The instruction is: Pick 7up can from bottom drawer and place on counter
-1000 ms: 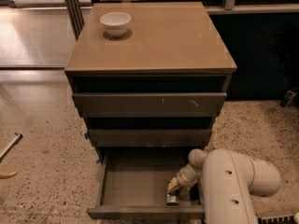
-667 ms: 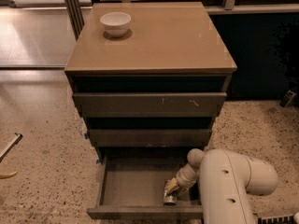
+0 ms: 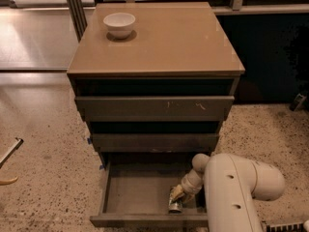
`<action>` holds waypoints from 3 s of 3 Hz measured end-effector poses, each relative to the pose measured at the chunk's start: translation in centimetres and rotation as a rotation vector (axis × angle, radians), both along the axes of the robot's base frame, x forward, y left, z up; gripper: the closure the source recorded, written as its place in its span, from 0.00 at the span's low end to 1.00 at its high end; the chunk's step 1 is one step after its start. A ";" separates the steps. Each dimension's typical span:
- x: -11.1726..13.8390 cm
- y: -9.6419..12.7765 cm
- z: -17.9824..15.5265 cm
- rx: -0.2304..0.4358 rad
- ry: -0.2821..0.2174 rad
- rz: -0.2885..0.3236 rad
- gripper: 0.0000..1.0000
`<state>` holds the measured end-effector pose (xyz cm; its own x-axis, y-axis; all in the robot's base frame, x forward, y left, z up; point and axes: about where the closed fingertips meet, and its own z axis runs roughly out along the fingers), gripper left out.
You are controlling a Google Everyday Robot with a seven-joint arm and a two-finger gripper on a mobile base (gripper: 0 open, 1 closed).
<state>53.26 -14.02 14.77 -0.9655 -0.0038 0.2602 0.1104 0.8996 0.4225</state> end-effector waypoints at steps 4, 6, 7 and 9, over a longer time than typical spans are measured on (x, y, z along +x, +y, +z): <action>-1.1 2.7 -0.5 -0.010 0.031 0.027 0.00; -1.2 4.5 -1.7 -0.007 0.066 0.060 0.08; -1.1 4.9 -2.3 -0.014 0.079 0.064 0.24; -0.7 4.8 -2.9 -0.051 0.105 0.043 0.70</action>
Offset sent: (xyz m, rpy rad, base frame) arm -0.0020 0.0035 0.0078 -0.0372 -0.0013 -0.0161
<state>52.53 -9.21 11.87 -0.9323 -0.0286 0.3606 0.1124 0.9246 0.3640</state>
